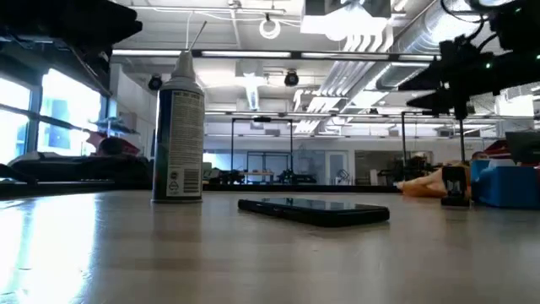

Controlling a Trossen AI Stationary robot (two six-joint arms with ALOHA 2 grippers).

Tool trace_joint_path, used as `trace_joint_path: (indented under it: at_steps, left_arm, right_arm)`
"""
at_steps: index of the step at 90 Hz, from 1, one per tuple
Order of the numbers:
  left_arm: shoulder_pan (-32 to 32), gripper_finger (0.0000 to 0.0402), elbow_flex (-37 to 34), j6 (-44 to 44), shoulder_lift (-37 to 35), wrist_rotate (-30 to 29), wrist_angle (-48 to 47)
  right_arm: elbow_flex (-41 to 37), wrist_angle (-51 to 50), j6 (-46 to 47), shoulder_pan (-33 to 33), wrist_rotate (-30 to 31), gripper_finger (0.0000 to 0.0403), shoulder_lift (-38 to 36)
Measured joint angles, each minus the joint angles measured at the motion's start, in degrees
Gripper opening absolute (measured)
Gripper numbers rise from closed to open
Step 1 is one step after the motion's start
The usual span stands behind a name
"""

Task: Apply microfiber cloth
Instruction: Return to Home Position

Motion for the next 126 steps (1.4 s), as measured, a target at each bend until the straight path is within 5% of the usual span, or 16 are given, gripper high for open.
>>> trace_joint_path:
  at_steps: [29,58,86,105,126]
  left_arm:
    - [-1.6,0.0062,0.0,2.0,0.0,-7.8,-0.4]
    - [-1.6,0.0062,-0.6,2.3,0.2,-6.8,0.3]
    - [-1.6,0.0062,-8.6,0.4,0.4,-12.3,9.5]
    - [-1.5,0.0062,-8.6,0.5,0.8,-9.5,9.8]
    - [-1.4,0.0062,-8.6,2.1,0.8,-9.4,9.0]
  right_arm:
    - [0.0,-10.6,-0.8,15.8,2.4,0.0169,-15.5]
    - [-0.1,-11.7,-4.4,31.6,10.5,0.01,-14.6]
    - [-0.1,-9.3,-6.5,44.9,16.6,0.0049,-14.4]
    - [-0.1,-8.7,-8.8,52.7,21.7,0.0008,-13.7]
    - [-0.1,-8.7,-11.5,58.1,28.4,0.0,-11.0]
